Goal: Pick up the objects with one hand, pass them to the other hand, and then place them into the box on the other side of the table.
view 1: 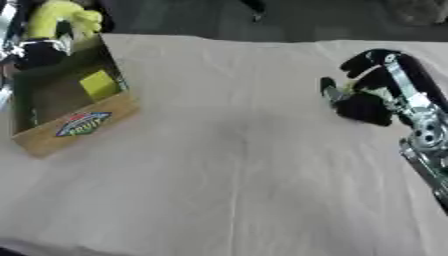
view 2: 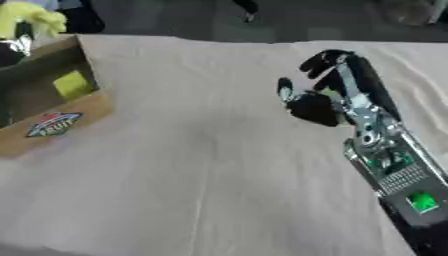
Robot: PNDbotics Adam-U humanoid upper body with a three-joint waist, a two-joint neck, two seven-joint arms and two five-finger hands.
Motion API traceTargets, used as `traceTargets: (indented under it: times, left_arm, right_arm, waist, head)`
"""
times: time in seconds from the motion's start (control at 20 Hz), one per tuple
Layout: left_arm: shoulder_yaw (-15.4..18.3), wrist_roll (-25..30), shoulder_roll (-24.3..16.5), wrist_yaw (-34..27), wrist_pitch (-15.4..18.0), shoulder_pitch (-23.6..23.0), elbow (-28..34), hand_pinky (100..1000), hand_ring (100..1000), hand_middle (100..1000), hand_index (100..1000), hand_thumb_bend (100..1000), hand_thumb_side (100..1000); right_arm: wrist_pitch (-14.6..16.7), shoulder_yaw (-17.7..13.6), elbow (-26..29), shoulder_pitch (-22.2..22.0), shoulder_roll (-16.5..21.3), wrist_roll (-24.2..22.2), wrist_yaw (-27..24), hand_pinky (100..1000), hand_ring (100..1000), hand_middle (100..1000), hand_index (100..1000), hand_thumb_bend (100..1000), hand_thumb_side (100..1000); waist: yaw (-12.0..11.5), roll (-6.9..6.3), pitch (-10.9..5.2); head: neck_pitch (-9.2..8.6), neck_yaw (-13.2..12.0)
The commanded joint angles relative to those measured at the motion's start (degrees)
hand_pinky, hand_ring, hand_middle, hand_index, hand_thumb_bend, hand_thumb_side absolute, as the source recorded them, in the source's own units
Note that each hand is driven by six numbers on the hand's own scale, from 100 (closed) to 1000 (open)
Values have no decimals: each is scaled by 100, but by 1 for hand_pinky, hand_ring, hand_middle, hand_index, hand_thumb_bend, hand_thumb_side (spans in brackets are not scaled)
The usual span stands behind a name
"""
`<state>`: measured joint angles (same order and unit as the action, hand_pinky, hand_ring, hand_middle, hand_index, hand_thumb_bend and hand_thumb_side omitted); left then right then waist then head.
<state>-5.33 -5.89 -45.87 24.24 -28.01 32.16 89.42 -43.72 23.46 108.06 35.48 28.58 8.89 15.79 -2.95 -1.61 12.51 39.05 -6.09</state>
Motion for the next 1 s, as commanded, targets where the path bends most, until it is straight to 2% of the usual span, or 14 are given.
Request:
traceTargets:
  times: [0.05, 0.4, 0.45, 0.5, 1.0]
  left_arm:
    - [172, -99, -233, -32, -75, 50, -356, 478, 542, 402, 489, 100, 100]
    - [231, -178, -131, 28, -175, 156, -1108, 487, 548, 412, 500, 100, 100]
    - [223, -179, -115, 23, -162, 174, -1180, 487, 548, 412, 500, 100, 100]
    - [213, -179, -94, 16, -150, 189, -1240, 487, 548, 413, 503, 100, 100]
    - [-2, 24, 62, 269, -55, 433, -1560, 512, 560, 440, 521, 100, 100]
  right_arm:
    - [-20, -196, 152, 17, 195, 157, -20, 729, 605, 594, 667, 305, 293]
    - [-21, -341, 182, -116, 269, 352, -107, 728, 601, 591, 665, 308, 294]
    - [-17, -352, 184, -125, 263, 376, -115, 728, 601, 591, 665, 278, 319]
    - [-13, -362, 186, -130, 259, 397, -122, 728, 601, 590, 665, 309, 294]
    - [-9, -394, 161, -148, 259, 506, -171, 727, 599, 588, 663, 311, 294]
  waist:
    - [0, 1, -76]
    - [22, 27, -65]
    - [22, 28, -64]
    - [26, 30, -63]
    - [66, 33, -57]
  head:
    - [-87, -97]
    - [-116, -211]
    - [-119, -216]
    - [-123, -218]
    - [-132, -226]
